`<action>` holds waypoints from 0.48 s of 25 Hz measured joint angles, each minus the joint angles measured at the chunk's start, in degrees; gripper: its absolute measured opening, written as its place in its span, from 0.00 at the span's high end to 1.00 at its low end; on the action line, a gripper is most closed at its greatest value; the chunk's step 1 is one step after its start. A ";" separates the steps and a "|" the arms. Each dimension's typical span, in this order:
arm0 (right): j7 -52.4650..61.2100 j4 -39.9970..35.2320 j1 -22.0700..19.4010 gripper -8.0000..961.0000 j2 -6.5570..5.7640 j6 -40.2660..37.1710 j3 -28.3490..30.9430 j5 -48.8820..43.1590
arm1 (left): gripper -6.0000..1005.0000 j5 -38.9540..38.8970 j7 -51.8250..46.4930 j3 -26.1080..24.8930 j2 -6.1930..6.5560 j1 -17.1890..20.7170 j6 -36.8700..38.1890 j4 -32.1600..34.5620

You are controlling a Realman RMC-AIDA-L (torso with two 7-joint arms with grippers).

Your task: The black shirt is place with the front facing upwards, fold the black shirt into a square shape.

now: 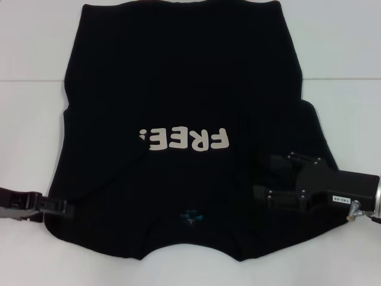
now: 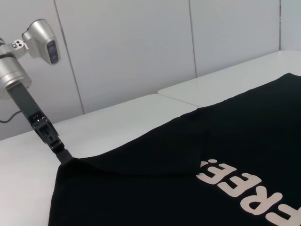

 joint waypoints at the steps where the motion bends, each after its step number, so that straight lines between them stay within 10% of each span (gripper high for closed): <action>1: 0.02 0.01 -0.04 0.04 0.01 -0.09 -0.01 0.00 | 0.06 0.25 -0.02 0.35 -0.15 0.00 -0.26 0.05; 12: 0.12 0.01 -0.44 0.04 0.05 -1.01 -0.02 0.00 | 0.14 1.24 0.68 2.53 -1.73 0.07 -0.98 2.25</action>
